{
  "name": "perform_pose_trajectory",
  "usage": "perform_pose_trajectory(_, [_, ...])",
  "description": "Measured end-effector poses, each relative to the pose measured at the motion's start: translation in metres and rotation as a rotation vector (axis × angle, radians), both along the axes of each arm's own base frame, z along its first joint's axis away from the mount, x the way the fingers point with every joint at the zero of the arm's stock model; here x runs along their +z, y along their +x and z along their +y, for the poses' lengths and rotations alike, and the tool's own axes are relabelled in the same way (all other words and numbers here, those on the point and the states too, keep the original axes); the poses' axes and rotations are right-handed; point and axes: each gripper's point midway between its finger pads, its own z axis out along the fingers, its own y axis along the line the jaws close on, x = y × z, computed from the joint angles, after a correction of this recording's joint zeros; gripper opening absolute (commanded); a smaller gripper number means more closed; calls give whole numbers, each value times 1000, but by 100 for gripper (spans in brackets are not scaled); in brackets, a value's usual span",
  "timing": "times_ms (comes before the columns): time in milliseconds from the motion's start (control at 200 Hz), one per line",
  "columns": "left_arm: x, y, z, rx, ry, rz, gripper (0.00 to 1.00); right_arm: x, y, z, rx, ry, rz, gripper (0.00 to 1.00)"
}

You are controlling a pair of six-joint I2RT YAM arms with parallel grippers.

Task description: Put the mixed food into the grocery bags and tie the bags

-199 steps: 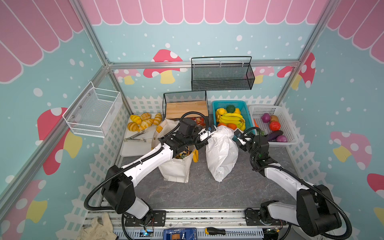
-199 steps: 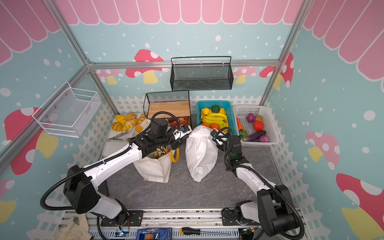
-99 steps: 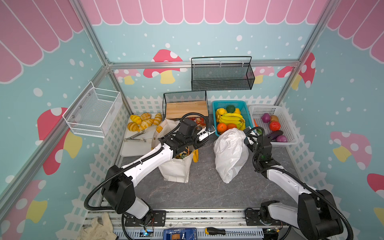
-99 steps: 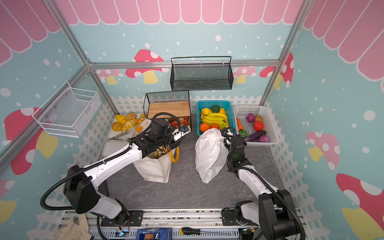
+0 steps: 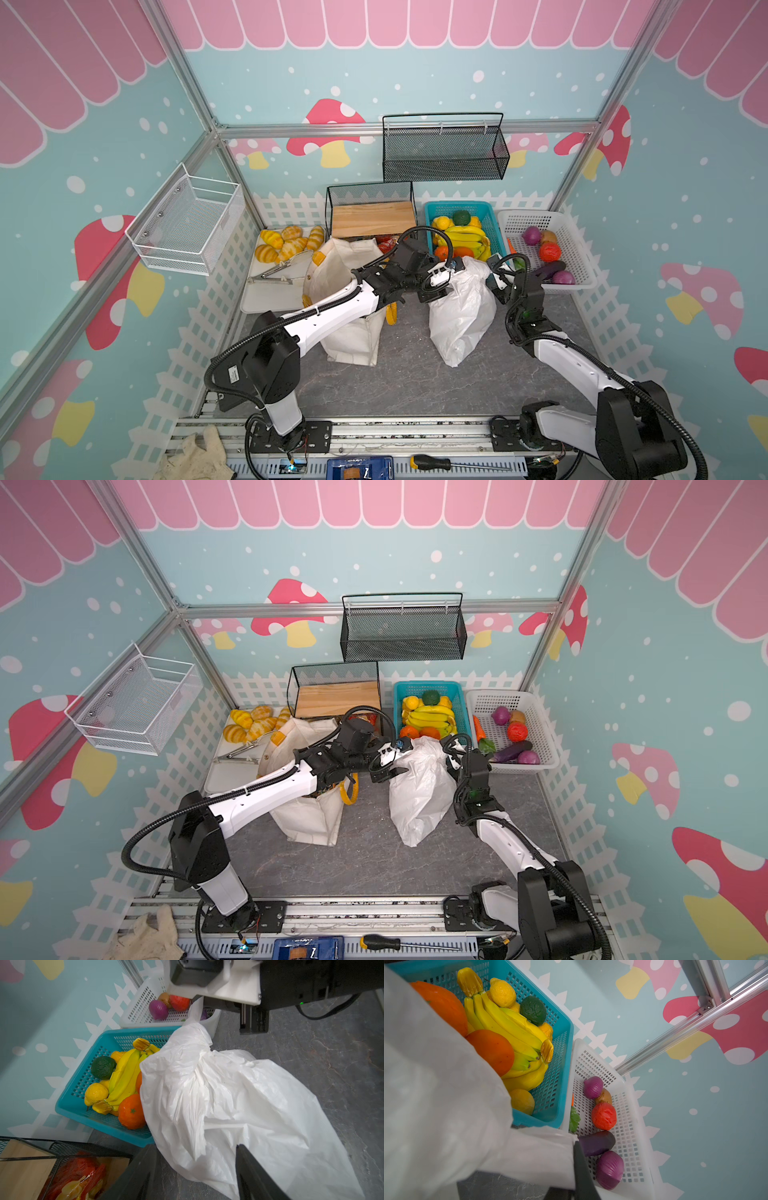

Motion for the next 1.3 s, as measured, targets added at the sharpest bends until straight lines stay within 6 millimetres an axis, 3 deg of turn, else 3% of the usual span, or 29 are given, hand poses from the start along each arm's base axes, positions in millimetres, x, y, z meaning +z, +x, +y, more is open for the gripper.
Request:
perform_pose_trajectory(200, [-9, 9, -9, 13, 21, 2, 45, 0, 0, 1, 3, 7, -1, 0])
perform_pose_trajectory(405, [-4, 12, -10, 24, 16, -5, 14, 0, 0, 1, 2, 10, -1, 0])
perform_pose_trajectory(470, [-4, 12, -10, 25, 15, -4, 0, 0, 0, 1, 2, 10, -1, 0])
perform_pose_trajectory(660, [-7, 11, -6, 25, 21, -7, 0, 0, 0, -2, -13, 6, -1, 0])
perform_pose_trajectory(911, [-37, 15, 44, 132, 64, 9, 0, -10, -1, -15, -55, -3, 22, 0])
perform_pose_trajectory(1301, [-47, 34, 56, 219, 104, -49, 0, -41, 3, -49, -139, -11, 76, 0])
